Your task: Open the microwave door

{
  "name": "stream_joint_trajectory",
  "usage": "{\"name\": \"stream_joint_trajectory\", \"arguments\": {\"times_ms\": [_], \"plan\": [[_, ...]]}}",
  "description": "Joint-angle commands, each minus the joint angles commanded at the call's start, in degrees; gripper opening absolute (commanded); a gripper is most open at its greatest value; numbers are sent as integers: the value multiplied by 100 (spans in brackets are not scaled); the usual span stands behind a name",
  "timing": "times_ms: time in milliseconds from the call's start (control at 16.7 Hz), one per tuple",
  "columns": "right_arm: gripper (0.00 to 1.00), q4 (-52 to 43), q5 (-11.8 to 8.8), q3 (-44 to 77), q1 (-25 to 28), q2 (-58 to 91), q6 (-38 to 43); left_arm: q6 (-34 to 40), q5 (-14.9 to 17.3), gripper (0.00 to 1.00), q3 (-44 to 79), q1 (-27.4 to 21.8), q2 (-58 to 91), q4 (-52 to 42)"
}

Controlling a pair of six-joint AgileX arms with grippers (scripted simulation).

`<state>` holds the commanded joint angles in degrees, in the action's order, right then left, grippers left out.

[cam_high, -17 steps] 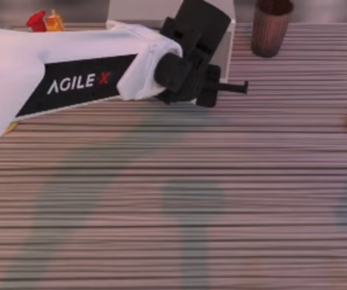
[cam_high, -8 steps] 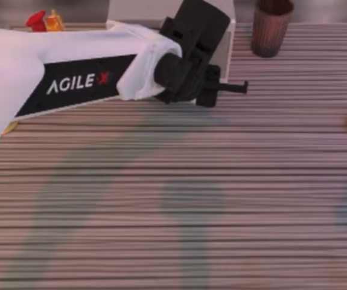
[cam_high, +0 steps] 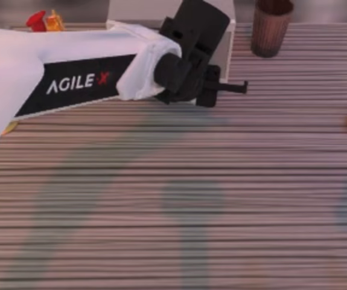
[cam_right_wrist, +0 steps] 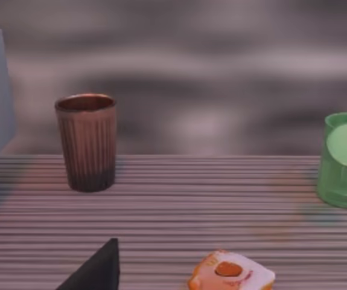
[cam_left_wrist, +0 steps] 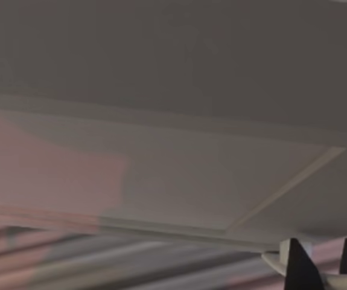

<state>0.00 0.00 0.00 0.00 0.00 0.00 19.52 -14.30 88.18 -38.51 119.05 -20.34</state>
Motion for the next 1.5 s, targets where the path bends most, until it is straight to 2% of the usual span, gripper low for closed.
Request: {"name": "stream_joint_trajectory", "arguments": {"times_ms": [420, 960, 1500], "plan": [[100, 0, 0, 0, 0, 0, 0, 0, 0, 0, 0, 0, 0, 0], [100, 0, 0, 0, 0, 0, 0, -351, 276, 0, -403, 72, -265, 229], [100, 0, 0, 0, 0, 0, 0, -359, 281, 0, -417, 75, -267, 229]]}}
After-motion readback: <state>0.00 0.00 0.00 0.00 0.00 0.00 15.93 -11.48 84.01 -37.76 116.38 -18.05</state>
